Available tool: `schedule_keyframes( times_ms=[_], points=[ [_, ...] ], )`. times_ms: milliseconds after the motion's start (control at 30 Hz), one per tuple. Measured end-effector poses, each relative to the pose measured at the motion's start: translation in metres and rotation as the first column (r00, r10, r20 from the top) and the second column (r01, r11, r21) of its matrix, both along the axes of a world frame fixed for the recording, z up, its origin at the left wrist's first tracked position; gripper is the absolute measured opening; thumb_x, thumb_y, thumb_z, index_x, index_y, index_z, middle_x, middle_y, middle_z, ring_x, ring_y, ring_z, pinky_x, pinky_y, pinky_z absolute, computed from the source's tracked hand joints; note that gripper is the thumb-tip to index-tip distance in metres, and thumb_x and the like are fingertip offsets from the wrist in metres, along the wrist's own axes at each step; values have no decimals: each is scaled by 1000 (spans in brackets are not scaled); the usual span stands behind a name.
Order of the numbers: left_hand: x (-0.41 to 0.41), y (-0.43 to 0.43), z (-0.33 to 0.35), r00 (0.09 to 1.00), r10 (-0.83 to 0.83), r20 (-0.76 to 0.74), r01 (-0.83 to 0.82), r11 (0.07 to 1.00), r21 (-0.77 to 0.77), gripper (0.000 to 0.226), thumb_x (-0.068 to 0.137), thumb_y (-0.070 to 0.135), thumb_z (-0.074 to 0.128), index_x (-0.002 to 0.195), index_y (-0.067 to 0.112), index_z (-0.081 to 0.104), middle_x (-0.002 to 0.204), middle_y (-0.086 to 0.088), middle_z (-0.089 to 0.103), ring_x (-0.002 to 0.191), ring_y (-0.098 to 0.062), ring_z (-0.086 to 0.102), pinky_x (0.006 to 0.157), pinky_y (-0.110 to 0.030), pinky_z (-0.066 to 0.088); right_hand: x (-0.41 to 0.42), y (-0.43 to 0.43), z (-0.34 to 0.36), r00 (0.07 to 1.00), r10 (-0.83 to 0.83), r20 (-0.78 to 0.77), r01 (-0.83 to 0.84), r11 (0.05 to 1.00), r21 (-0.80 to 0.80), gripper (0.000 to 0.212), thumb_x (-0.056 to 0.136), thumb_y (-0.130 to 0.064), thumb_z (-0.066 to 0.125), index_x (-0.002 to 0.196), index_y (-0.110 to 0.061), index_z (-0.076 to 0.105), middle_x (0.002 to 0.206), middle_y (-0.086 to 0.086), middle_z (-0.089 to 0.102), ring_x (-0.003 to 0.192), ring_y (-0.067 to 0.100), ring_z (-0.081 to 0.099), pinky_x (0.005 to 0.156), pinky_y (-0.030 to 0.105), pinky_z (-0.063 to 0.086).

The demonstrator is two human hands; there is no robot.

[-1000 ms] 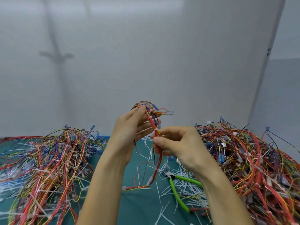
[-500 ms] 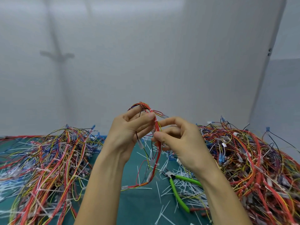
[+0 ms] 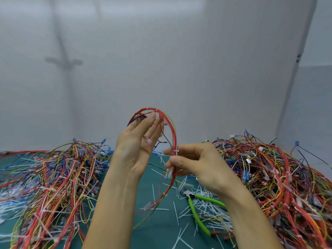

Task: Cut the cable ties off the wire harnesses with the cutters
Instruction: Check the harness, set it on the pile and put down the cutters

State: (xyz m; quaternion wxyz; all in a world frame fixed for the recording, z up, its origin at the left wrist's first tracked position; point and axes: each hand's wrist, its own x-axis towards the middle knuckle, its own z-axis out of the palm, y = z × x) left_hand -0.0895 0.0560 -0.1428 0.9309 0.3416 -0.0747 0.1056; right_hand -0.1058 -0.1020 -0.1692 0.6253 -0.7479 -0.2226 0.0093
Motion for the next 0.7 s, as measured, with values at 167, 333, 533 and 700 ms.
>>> schedule_keyframes(
  times_ms=[167,333,533,700],
  points=[
    [-2,2,-1,995,-100,6,99,989,113,40,68,13,72,105,6,60,100,-9,73,95,-22,73,82,-33,60,-1,-3,5,996,83,34,-87,988,128,20,95,-14,60,110,-11,72,77,6,75,71,17,70,72,27,60],
    [-6,5,3,987,-144,71,140,988,60,33,82,7,60,114,-2,61,117,-13,70,105,-21,70,79,-27,59,-4,-17,4,960,277,-44,-274,960,62,39,86,-9,73,123,-10,62,98,11,77,94,28,73,87,34,58],
    [-6,12,6,966,-218,140,235,964,-121,49,82,-6,47,130,-14,45,126,-21,64,114,-28,65,84,-32,58,-1,-17,-1,971,226,-73,-227,974,-5,12,89,-1,67,98,-5,73,91,14,77,88,26,75,78,27,59],
    [-5,18,5,971,-196,134,225,940,-256,57,80,-3,51,135,-10,43,120,-26,65,112,-37,65,95,-47,52,4,-15,0,996,51,-78,-26,958,284,16,92,-5,61,99,-11,73,91,10,77,81,24,76,63,22,57]
  ],
)
